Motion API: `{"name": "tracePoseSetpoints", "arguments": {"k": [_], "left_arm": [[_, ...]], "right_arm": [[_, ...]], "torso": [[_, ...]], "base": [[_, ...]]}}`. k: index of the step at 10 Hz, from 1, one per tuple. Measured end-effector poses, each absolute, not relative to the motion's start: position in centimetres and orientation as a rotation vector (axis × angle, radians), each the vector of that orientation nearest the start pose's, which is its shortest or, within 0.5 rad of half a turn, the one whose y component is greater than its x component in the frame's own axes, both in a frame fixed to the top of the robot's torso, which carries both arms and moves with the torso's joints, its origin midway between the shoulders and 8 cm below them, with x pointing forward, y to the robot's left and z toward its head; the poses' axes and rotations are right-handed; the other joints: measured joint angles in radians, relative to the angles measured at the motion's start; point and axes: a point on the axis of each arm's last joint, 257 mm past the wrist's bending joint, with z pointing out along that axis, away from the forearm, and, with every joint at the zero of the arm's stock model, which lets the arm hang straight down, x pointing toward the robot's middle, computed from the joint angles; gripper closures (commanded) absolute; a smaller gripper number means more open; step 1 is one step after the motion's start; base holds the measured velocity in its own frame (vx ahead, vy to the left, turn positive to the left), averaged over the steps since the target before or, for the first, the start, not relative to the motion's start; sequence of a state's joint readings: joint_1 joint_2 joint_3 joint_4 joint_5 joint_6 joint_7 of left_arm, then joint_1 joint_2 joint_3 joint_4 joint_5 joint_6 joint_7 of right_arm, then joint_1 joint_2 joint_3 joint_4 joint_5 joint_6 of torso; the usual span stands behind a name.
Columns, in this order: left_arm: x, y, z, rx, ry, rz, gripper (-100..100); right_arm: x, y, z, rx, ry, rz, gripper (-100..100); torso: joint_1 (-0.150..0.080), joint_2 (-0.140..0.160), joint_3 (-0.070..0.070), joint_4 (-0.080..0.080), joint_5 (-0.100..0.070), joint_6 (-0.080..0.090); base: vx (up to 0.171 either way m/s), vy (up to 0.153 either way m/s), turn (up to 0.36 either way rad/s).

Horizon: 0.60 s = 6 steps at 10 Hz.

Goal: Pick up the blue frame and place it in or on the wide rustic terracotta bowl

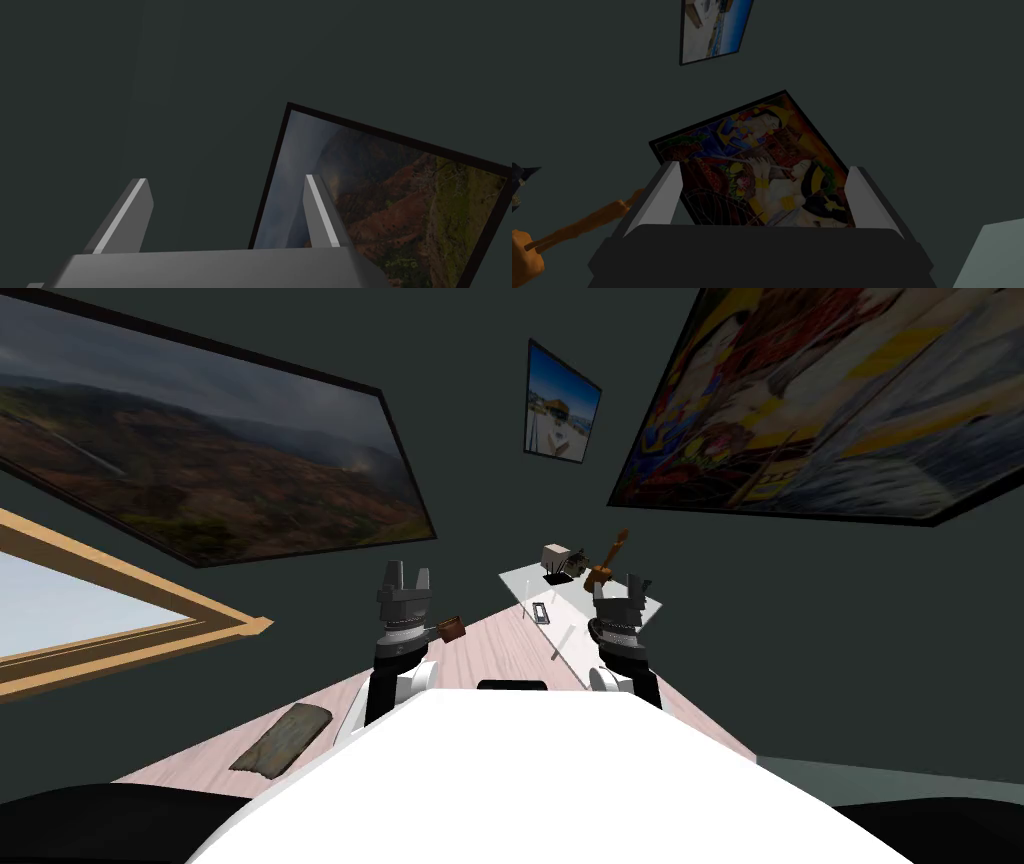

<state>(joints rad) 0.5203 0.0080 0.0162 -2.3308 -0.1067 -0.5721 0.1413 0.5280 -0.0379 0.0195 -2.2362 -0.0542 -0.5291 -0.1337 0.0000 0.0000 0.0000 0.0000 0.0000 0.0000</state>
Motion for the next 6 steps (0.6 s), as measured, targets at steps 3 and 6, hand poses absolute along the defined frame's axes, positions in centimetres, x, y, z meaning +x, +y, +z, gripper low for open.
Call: {"name": "tracePoseSetpoints", "arguments": {"k": [3, 6], "left_arm": [[32.1, 26.5, 5.2, -0.547, 0.585, -1.371, 0], [32.1, 26.5, 5.2, -0.547, 0.585, -1.371, 0]], "right_arm": [[36.6, -26.7, -3.8, 0.805, 0.722, 1.427, -100], [38.4, -24.8, -8.2, 0.865, 0.864, 1.384, -100]], "torso": [[0.003, 0.002, 0.001, 0.000, 0.001, 0.000], [0.002, 0.003, 0.002, 0.001, 0.001, 0.000]], "base": [[-0.042, 0.049, 0.153], [-0.051, 0.034, 0.108]]}}
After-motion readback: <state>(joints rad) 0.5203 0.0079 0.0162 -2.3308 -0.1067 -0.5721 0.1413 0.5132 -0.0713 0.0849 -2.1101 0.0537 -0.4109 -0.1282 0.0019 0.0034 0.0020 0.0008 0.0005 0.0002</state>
